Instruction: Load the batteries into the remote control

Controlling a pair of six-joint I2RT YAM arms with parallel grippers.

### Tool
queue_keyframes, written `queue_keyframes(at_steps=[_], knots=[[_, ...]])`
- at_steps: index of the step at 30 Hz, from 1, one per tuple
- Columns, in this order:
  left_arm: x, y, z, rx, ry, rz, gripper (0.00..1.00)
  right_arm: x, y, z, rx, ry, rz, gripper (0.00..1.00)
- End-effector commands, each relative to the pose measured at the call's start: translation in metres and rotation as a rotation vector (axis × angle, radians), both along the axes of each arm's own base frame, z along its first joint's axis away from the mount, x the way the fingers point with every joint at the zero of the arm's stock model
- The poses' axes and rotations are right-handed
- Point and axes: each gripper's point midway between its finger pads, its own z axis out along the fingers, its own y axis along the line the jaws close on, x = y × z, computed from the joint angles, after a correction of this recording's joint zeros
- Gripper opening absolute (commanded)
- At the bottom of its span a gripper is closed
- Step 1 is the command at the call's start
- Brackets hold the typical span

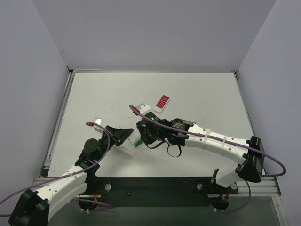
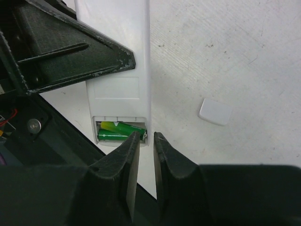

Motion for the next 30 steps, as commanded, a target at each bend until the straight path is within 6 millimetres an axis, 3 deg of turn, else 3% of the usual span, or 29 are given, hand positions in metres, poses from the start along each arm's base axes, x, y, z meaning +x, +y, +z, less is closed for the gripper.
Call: queue_keyframes(at_steps=[1,18,30], knots=[[0.002,-0.001,0.032,-0.047,-0.084,-0.002,0.0,-0.003,0.005,0.025,0.121,0.003,-0.005,0.15],[0.0,0.0,0.04,-0.068,-0.101,0.001,0.0,-0.008,0.005,0.009,0.128,0.083,0.009,0.14],[-0.003,0.0,0.049,-0.104,-0.119,-0.011,0.0,-0.01,0.009,-0.001,0.137,0.13,0.018,0.07]])
